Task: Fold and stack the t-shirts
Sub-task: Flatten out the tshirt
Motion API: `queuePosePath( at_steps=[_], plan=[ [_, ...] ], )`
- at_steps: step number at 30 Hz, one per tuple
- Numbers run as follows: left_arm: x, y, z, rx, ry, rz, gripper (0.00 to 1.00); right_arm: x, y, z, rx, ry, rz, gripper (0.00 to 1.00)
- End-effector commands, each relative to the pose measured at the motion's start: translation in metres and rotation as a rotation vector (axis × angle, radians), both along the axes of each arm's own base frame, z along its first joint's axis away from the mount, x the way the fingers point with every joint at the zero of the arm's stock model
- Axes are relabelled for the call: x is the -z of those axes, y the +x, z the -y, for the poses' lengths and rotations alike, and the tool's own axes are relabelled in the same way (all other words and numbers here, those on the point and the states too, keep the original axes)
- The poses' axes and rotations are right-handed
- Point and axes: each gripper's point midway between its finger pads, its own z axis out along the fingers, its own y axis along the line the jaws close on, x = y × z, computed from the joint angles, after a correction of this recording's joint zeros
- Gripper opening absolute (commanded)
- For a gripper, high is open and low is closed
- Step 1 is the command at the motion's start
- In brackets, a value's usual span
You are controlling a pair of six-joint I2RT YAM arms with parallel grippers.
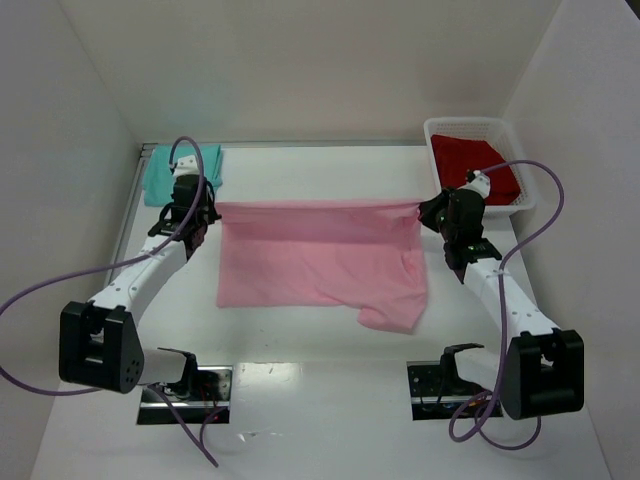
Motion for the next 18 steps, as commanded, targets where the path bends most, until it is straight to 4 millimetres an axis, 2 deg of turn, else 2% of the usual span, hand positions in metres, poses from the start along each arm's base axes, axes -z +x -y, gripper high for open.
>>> queuePosePath(
  at_steps=[1,5,8,9,14,16,18],
  plan=[
    [-0.039,0.024,-0.008,-0.051,-0.002,0.142,0.00,-0.023,0.019,0.016,0.069,-0.022,0.093,0.00],
    [-0.041,0.029,-0.006,-0.040,-0.010,0.153,0.00,-0.028,0.022,0.016,0.070,-0.020,0.116,0.00],
    [-0.041,0.029,-0.006,-0.036,-0.002,0.151,0.00,-0.032,0.024,0.007,0.023,-0.005,0.125,0.00],
    [-0.041,0.029,-0.006,-0.036,-0.002,0.151,0.00,-0.039,0.026,0.005,0.011,0.000,0.144,0.00],
    [-0.056,0.022,-0.007,-0.036,-0.008,0.189,0.00,-0.042,0.026,0.001,-0.014,-0.002,0.146,0.00],
    [-0.052,0.021,-0.007,-0.036,-0.006,0.180,0.00,-0.018,0.024,0.010,0.030,-0.029,0.094,0.04],
    [-0.032,0.022,-0.005,-0.026,-0.003,0.127,0.00,0.006,0.025,0.014,0.052,-0.042,0.034,0.06]
  ],
)
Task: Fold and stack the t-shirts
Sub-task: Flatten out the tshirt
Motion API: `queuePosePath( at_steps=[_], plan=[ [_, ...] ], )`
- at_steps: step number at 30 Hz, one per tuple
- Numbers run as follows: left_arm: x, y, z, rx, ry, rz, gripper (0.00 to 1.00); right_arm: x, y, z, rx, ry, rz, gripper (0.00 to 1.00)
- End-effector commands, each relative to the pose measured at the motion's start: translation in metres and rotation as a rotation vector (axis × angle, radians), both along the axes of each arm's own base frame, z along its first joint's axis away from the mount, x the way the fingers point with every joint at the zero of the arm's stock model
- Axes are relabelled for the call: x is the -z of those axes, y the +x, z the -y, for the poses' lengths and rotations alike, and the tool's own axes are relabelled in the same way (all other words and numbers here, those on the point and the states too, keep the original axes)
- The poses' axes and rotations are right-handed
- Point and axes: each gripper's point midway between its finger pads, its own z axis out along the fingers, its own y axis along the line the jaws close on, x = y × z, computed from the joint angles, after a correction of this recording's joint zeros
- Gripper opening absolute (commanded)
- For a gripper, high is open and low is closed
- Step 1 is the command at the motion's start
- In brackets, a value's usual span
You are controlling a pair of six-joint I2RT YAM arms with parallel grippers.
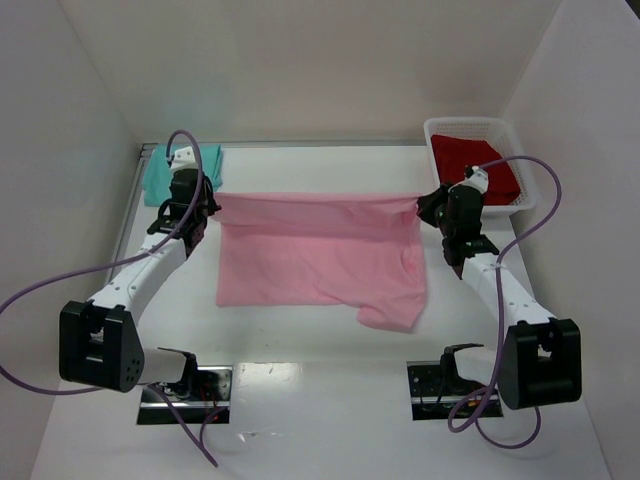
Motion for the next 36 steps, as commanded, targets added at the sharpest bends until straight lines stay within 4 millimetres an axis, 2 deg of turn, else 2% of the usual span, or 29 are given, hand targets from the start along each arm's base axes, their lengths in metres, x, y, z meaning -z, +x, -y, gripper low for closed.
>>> queuePosePath(
  at_steps=[1,4,6,7,11,12,13,14,16,19,21,26,29,33,36],
  plan=[
    [-0.004,0.008,-0.007,-0.026,0.007,0.029,0.00,0.012,0.012,0.020,0.084,-0.048,-0.006,0.06],
    [0.006,0.008,-0.005,-0.022,-0.002,0.007,0.00,0.018,0.009,0.024,0.097,-0.080,-0.029,0.08],
    [0.004,0.009,-0.003,-0.014,-0.007,0.016,0.00,0.018,0.005,0.025,0.097,-0.080,-0.032,0.14],
    [0.004,0.009,-0.003,-0.014,-0.007,0.016,0.00,0.009,0.003,0.025,0.098,-0.077,-0.007,0.17],
    [0.004,0.009,-0.002,0.003,0.006,0.011,0.00,0.001,-0.008,0.027,0.110,-0.068,0.011,0.20],
    [0.009,0.010,-0.001,0.011,0.004,-0.001,0.00,0.015,-0.018,0.027,0.117,-0.050,-0.019,0.20],
    [0.009,0.010,-0.001,0.016,0.013,-0.003,0.00,0.010,-0.019,0.027,0.117,-0.048,-0.005,0.20],
    [0.013,0.011,0.001,0.033,0.016,-0.015,0.00,0.028,-0.029,0.024,0.120,-0.006,-0.028,0.21],
    [0.018,0.012,0.004,0.044,0.012,-0.028,0.00,0.031,-0.032,0.027,0.138,-0.002,-0.026,0.27],
    [0.014,0.016,0.006,0.055,0.005,-0.021,0.00,0.033,-0.031,0.030,0.157,-0.012,-0.048,0.27],
    [0.016,0.015,0.007,0.068,0.012,-0.033,0.00,0.036,-0.030,0.028,0.147,-0.010,-0.059,0.41],
    [0.017,0.015,0.011,0.091,0.010,-0.035,0.00,0.040,-0.031,0.020,0.103,0.005,-0.070,0.43],
    [0.023,0.014,0.012,0.105,0.015,-0.057,0.00,0.035,-0.030,0.005,0.025,0.036,-0.053,0.43],
    [0.029,0.018,0.014,0.115,0.011,-0.071,0.00,0.032,-0.035,-0.033,-0.094,0.056,-0.047,0.43],
    [0.030,0.020,0.016,0.123,0.007,-0.075,0.00,0.053,-0.044,-0.066,-0.154,0.058,-0.108,0.43]
  ],
)
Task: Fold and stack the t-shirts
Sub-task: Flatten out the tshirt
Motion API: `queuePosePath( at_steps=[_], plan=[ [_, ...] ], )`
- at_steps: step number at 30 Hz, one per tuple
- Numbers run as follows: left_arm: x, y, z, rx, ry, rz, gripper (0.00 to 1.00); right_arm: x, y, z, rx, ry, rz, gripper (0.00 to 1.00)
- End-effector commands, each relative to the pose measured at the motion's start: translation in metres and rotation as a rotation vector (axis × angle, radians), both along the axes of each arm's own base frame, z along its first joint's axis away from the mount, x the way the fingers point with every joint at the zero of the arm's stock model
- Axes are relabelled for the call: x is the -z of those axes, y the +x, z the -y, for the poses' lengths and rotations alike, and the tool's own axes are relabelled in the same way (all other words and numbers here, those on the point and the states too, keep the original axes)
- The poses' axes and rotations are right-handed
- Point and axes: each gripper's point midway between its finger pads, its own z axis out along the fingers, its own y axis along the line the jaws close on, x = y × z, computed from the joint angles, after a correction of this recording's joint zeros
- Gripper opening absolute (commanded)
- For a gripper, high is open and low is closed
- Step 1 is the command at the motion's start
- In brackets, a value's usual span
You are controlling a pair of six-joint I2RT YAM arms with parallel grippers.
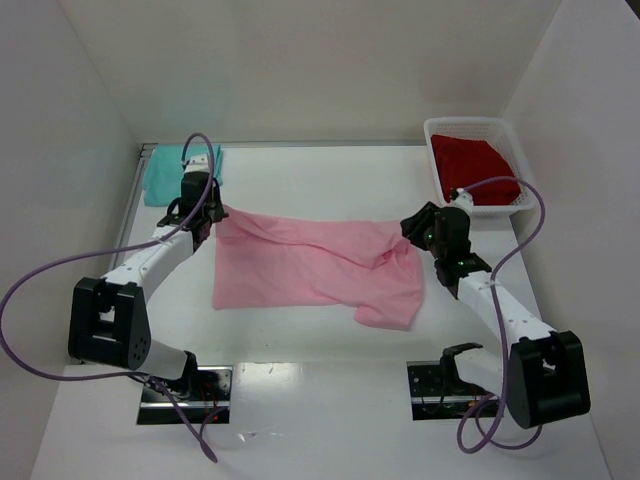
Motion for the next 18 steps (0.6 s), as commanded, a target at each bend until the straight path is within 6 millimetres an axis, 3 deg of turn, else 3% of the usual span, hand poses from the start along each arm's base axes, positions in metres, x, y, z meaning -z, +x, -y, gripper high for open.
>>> queuePosePath(
  at_steps=[1,4,8,10,14,15,18],
  plan=[
    [-0.011,0.014,0.003,0.030,0.005,0.035,0.00,0.015,-0.007,-0.048,-0.112,0.037,-0.030,0.43],
    [-0.011,0.014,0.003,0.030,0.005,0.035,0.00,0.040,-0.016,-0.054,-0.092,0.059,-0.091,0.43],
    [-0.011,0.014,0.003,0.030,0.005,0.035,0.00,0.033,-0.016,-0.052,-0.085,0.061,-0.068,0.43],
    [-0.011,0.014,0.003,0.030,0.005,0.035,0.00,0.036,-0.017,-0.048,-0.063,0.047,-0.080,0.49],
    [-0.007,0.014,0.004,0.038,0.001,0.025,0.00,0.039,-0.018,-0.045,-0.048,0.045,-0.094,0.49],
    [-0.007,0.014,0.004,0.038,0.001,0.025,0.00,0.051,-0.021,-0.045,-0.047,0.036,-0.126,0.49],
    [-0.007,0.014,0.004,0.038,0.001,0.025,0.00,0.061,-0.019,-0.048,-0.050,0.044,-0.149,0.49]
  ],
)
